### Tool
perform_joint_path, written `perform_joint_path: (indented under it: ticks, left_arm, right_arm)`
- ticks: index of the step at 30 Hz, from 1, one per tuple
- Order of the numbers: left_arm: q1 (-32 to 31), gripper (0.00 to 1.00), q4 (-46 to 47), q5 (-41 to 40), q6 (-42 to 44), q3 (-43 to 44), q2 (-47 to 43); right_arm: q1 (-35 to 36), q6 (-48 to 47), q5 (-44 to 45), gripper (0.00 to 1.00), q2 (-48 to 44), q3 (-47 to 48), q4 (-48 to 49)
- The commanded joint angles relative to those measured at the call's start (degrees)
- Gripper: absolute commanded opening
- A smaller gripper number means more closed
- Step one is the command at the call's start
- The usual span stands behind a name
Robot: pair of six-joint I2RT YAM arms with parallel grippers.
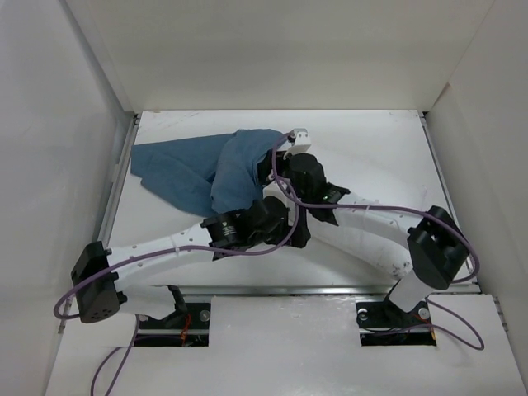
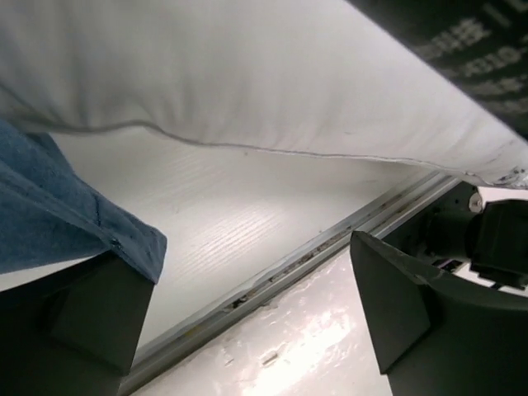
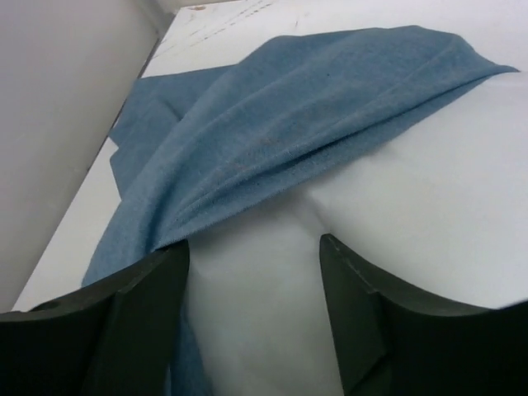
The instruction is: Put the pillow into the pillowcase
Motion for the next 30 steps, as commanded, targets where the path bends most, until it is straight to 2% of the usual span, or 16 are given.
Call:
perform_joint_path:
  ticks: [1, 2, 3, 5, 10, 11, 15, 19, 24, 30]
  left_arm:
    - [-1.8, 1.0, -4.6, -1.4, 0.8, 6.0, -3.6]
    - [-1.8, 1.0, -7.2, -3.0, 1.3, 6.7, -5.3]
    - [-1.8, 1.0, -8.5, -6.1, 1.3, 8.1, -6.2]
    - [-1.8, 1.0, -12.0, -9.1, 1.3, 10.4, -8.7]
    - [-0.1, 1.0, -18.4, -18.7, 0.2, 15.3, -10.8]
    - [0.8, 1.0, -19.1, -18.7, 0.2, 15.8, -10.8]
    - [5.8, 1.0, -19.1, -20.1, 3.7, 18.2, -8.6]
    - [13.6, 1.0, -20.6, -20.1, 8.0, 23.2, 1.4]
    - [15.5, 1.0, -19.7, -15.8, 17.5, 32.3, 13.2]
    - [19.1, 1.0, -21.5, -15.7, 18.9, 40.9, 24.9]
  right_arm:
    - [-1.4, -0.8, -4.4, 0.7, -5.5, 2.4, -2.4]
    - [-1.4, -0.8, -3.4, 0.74, -7.5, 3.1, -10.0]
    - [-1.4, -0.8, -2.7, 0.79, -8.4, 3.7, -13.4]
    - [-2.1, -0.8, -0.2, 0.82, -10.6, 4.8, -23.1]
    - [-4.5, -1.4, 5.5, 0.85, -14.6, 6.3, -35.0]
    - [-5.6, -1.4, 6.0, 0.9, -15.5, 5.6, -35.5]
    - [-8.9, -6.2, 4.6, 0.93, -20.0, 2.6, -34.7]
    - [-11.5, -13.0, -3.0, 0.93, -21.8, 1.4, -34.1]
    - [-12.8, -18.9, -8.1, 0.93, -20.3, -0.5, -33.3]
    - [-14.4, -20.6, -14.0, 0.93, -18.4, -4.6, -28.3]
